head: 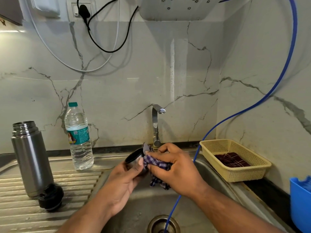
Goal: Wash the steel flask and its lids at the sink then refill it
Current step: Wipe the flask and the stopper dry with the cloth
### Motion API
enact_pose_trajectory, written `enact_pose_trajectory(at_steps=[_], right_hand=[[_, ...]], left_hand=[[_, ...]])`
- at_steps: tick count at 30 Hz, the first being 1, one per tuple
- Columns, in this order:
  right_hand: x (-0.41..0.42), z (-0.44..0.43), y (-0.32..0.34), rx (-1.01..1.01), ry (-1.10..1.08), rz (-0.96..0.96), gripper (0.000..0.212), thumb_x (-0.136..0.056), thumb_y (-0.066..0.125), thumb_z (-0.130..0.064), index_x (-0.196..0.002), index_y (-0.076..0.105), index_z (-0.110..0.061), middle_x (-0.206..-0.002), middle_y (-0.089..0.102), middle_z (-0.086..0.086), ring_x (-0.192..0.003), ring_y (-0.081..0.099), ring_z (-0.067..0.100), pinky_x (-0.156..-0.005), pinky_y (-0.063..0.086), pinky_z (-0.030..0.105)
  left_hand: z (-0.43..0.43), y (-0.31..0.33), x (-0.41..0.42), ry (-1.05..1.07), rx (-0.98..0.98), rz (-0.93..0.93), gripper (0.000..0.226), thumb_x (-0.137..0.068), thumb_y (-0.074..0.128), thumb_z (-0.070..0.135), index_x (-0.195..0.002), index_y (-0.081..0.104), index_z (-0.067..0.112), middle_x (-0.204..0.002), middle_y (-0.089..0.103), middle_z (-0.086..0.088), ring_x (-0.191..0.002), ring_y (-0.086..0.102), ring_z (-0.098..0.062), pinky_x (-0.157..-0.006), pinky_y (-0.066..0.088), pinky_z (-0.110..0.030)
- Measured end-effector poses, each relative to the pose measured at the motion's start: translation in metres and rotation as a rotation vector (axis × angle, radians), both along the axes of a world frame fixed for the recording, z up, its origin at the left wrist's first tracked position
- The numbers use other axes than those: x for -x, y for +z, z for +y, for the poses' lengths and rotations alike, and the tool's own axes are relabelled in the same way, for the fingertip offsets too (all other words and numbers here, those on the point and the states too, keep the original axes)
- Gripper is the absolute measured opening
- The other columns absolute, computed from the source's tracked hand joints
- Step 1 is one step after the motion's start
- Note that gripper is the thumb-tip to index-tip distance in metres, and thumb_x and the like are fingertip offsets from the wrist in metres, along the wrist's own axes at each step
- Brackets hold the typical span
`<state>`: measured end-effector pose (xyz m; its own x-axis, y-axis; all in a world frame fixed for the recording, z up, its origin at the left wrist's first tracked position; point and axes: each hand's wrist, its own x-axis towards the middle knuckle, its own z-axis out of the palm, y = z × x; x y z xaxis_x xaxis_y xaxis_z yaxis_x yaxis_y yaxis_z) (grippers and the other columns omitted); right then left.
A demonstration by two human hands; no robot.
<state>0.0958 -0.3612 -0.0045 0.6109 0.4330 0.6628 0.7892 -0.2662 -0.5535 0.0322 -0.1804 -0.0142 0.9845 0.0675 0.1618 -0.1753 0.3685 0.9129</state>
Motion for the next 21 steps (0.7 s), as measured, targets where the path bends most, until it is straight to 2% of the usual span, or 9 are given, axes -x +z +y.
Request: enact_pose_trajectory(at_steps=[2,4,6,9,11,14,16,18,21], right_hand=[[-0.002,-0.002,0.001,-0.005,-0.006,0.045,0.036,-0.089,0.078,-0.031,-0.124,0.074,-0.037,-0.1,0.058,-0.014,-0.096,0.061,0.008,-0.08,0.054,0.022],[-0.004,-0.003,-0.001,0.007,-0.031,0.06,0.035,-0.09,0.077,-0.032,-0.124,0.074,-0.037,-0.099,0.057,-0.014,-0.095,0.06,0.007,-0.08,0.055,0.025],[0.0,-0.001,-0.002,0.041,-0.021,0.027,0.035,-0.09,0.076,-0.035,-0.125,0.073,-0.037,-0.098,0.056,-0.014,-0.094,0.059,0.007,-0.078,0.054,0.027],[0.004,0.002,-0.002,0.097,-0.019,-0.016,0.036,-0.091,0.074,-0.039,-0.127,0.071,-0.041,-0.1,0.054,-0.016,-0.093,0.058,0.007,-0.074,0.054,0.026],[0.0,0.001,-0.002,0.078,-0.074,0.013,0.036,-0.091,0.074,-0.04,-0.127,0.071,-0.041,-0.099,0.055,-0.016,-0.093,0.059,0.005,-0.075,0.054,0.024],[-0.002,-0.001,-0.003,0.014,-0.123,0.049,0.034,-0.09,0.075,-0.038,-0.124,0.073,-0.04,-0.097,0.056,-0.015,-0.092,0.059,0.004,-0.076,0.054,0.021],[0.0,0.0,-0.003,-0.004,-0.116,0.041,0.033,-0.09,0.075,-0.036,-0.123,0.074,-0.04,-0.097,0.057,-0.015,-0.092,0.06,0.005,-0.076,0.055,0.023],[0.002,0.0,-0.001,-0.019,-0.135,0.044,0.031,-0.091,0.074,-0.037,-0.123,0.074,-0.04,-0.097,0.056,-0.017,-0.093,0.059,0.005,-0.076,0.055,0.023],[0.009,0.003,0.001,-0.009,-0.139,0.017,0.032,-0.092,0.07,-0.042,-0.123,0.074,-0.04,-0.098,0.054,-0.02,-0.092,0.059,0.004,-0.073,0.054,0.022]], left_hand=[[0.003,0.0,0.0,0.007,-0.066,0.01,0.106,-0.041,0.103,0.044,-0.129,0.061,0.002,-0.124,0.072,-0.017,-0.12,0.067,-0.029,-0.112,0.044,-0.049],[0.001,-0.002,0.001,-0.023,-0.125,0.015,0.108,-0.04,0.101,0.051,-0.13,0.062,0.007,-0.123,0.072,-0.015,-0.119,0.068,-0.028,-0.109,0.048,-0.049],[-0.002,-0.001,0.002,-0.03,-0.113,-0.006,0.099,-0.047,0.098,0.054,-0.128,0.065,0.008,-0.124,0.071,-0.018,-0.12,0.067,-0.032,-0.103,0.053,-0.049],[-0.001,0.0,0.001,-0.001,-0.031,-0.033,0.098,-0.05,0.098,0.05,-0.131,0.063,0.006,-0.128,0.069,-0.021,-0.124,0.064,-0.034,-0.11,0.047,-0.052],[0.0,0.0,0.0,-0.033,0.001,-0.033,0.101,-0.053,0.098,0.047,-0.135,0.059,0.004,-0.13,0.067,-0.021,-0.125,0.063,-0.034,-0.11,0.047,-0.051],[0.0,0.003,0.002,-0.148,0.075,0.003,0.075,-0.083,0.075,0.046,-0.14,0.054,0.004,-0.136,0.063,-0.023,-0.131,0.058,-0.035,-0.111,0.047,-0.048],[0.006,0.003,0.001,-0.198,0.128,-0.003,0.064,-0.091,0.062,0.035,-0.145,0.05,0.002,-0.14,0.059,-0.024,-0.135,0.055,-0.034,-0.115,0.044,-0.046],[0.011,0.004,-0.001,-0.168,0.101,-0.03,0.065,-0.089,0.068,0.034,-0.142,0.052,-0.001,-0.139,0.06,-0.025,-0.134,0.055,-0.037,-0.113,0.046,-0.045],[0.009,0.003,-0.003,-0.034,0.01,-0.02,0.086,-0.063,0.096,0.04,-0.129,0.062,-0.003,-0.129,0.066,-0.026,-0.121,0.065,-0.037,-0.099,0.057,-0.041]])
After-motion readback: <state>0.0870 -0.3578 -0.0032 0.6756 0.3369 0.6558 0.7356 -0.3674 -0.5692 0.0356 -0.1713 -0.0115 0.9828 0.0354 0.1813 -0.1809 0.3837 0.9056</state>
